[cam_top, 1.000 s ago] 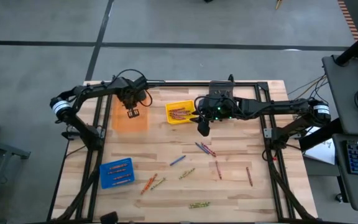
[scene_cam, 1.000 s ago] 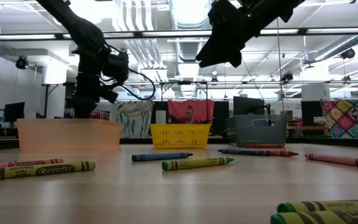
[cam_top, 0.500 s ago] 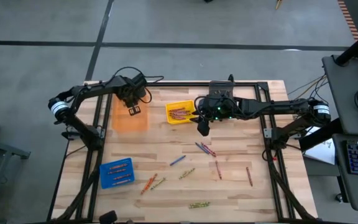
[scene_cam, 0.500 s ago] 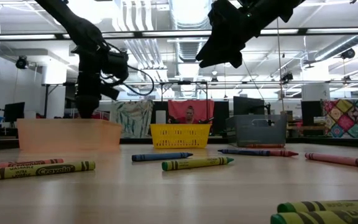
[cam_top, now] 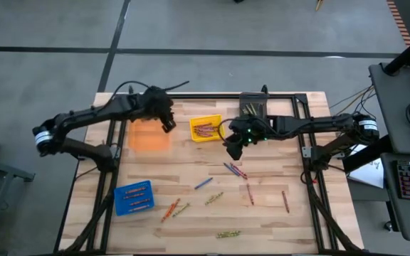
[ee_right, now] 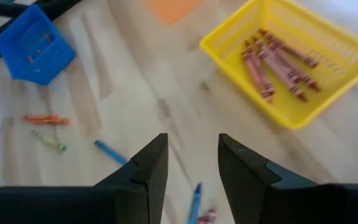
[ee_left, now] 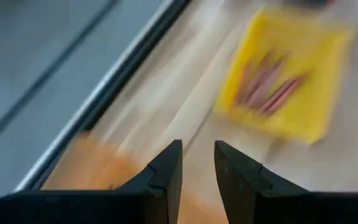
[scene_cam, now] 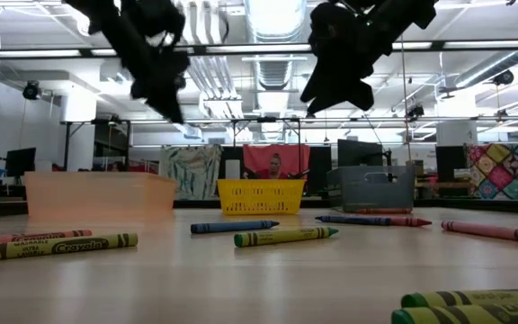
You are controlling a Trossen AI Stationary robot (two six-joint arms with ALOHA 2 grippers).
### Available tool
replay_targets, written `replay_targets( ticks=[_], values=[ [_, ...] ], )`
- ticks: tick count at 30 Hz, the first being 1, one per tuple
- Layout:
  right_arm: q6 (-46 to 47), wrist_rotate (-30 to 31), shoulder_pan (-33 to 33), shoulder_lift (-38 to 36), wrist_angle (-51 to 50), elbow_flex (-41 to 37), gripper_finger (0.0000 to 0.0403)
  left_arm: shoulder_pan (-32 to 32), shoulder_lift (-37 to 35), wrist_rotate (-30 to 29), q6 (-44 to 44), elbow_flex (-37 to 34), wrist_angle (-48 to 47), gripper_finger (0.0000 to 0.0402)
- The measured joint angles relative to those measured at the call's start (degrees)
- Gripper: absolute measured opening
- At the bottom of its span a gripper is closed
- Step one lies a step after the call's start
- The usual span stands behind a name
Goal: Sort crayons
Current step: Put the red crayon into the yellow bin
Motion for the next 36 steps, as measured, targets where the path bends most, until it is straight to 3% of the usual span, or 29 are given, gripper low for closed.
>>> replay_targets(
  ticks=[8, 16, 27, 36],
  values=[
    [5.03, -0.89, 5.25, 0.14, -4.00, 0.00, 0.0119, -14.41, -3.05, -0.20, -1.10, -0.07, 14.06, 0.0076],
    [20.82, -4.42, 11.93, 0.19, -17.06, 0.00, 0.0110, -24.33, -0.77, -0.35, 0.78, -0.09, 25.34, 0.0075],
    [44.67, -2.58, 23.04, 0.21, -23.40, -0.08, 0.0109, -25.49, -0.69, -0.53, 3.38, -0.09, 25.55, 0.0075],
    [55.78, 2.40, 29.35, 2.54, -24.21, -0.55, 0.0109, -25.55, -0.72, -0.44, 3.45, -0.09, 24.36, 0.0075]
  ],
)
